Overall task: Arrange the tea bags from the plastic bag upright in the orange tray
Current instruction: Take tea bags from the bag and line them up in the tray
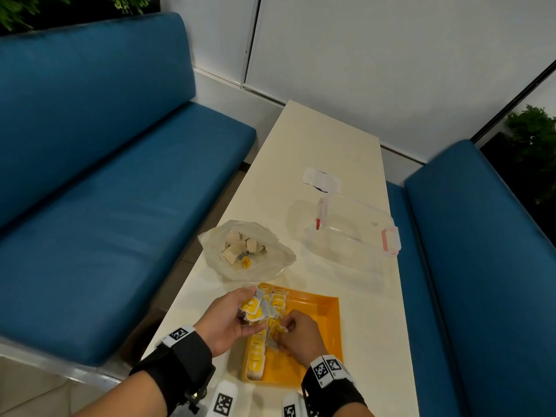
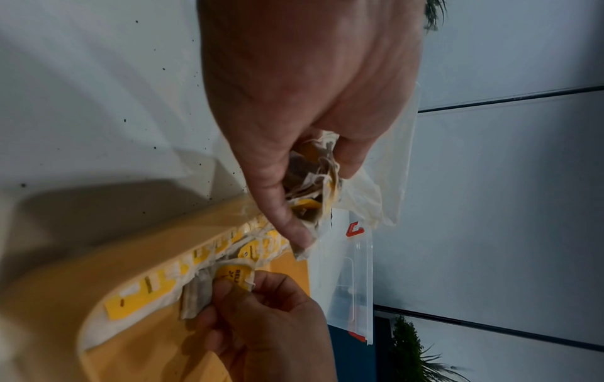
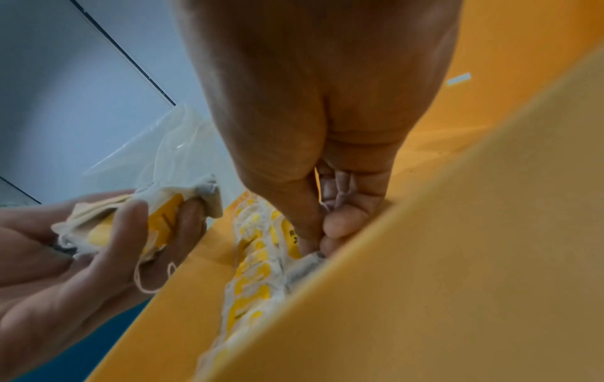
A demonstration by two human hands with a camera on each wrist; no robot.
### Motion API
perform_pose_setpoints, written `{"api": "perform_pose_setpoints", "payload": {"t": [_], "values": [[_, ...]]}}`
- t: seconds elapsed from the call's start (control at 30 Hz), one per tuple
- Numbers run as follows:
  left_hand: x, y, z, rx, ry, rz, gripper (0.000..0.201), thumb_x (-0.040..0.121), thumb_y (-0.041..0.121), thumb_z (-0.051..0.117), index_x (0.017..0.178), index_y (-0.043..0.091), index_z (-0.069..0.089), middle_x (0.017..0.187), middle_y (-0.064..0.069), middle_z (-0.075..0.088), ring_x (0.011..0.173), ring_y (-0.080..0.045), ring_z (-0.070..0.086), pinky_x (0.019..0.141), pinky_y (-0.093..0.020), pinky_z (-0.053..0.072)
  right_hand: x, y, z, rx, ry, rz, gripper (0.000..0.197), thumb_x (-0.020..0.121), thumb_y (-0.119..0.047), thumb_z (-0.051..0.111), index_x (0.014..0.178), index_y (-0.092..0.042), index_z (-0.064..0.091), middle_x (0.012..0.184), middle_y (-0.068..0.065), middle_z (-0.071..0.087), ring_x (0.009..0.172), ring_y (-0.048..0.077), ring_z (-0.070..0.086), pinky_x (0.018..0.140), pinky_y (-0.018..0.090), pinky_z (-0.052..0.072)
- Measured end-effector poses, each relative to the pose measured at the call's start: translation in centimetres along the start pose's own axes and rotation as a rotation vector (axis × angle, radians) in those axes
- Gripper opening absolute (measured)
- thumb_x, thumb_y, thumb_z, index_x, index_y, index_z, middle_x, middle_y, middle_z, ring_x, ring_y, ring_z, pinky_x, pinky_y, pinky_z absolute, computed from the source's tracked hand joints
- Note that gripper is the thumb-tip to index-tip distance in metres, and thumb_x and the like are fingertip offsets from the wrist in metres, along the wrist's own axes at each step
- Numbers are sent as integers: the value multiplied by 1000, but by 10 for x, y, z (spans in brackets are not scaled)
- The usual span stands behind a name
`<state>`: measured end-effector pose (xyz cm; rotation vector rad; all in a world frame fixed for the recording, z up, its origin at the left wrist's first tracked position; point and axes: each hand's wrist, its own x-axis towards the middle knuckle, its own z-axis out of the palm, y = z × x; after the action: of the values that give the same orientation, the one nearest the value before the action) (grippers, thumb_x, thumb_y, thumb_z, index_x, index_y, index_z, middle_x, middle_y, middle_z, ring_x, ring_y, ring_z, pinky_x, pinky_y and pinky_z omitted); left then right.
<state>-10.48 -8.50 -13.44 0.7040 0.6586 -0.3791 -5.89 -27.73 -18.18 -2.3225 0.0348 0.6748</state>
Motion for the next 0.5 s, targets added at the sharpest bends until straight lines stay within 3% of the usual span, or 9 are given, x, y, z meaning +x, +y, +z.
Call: {"api": "perform_pose_setpoints", "payload": {"t": [0.17,0.37,0.5], "values": [[-1,0,1,-5,3,9,33,99,23,62,123,1,65,111,-23,73,99,-35,71,78,-46,63,-1,1,0,13,-17,15,31,78,9,64,78,-21,58,70,-1,56,59,23,65,52,31,52],[-1,0,2,5,19,11,33,99,24,63,124,2,65,114,-24,72,99,-35,71,76,-46,63,4,1,4,63,19,41,26,78,7,66,78,-16,54,66,2,57,54,22,63,54,34,53],[-3,1,5,9,25,18,31,99,23,63,122,2,65,108,-22,74,98,-34,72,79,-47,63,7,1,6,110,39,97,25,78,3,70,79,-13,52,67,6,60,47,15,58,47,27,49]]}}
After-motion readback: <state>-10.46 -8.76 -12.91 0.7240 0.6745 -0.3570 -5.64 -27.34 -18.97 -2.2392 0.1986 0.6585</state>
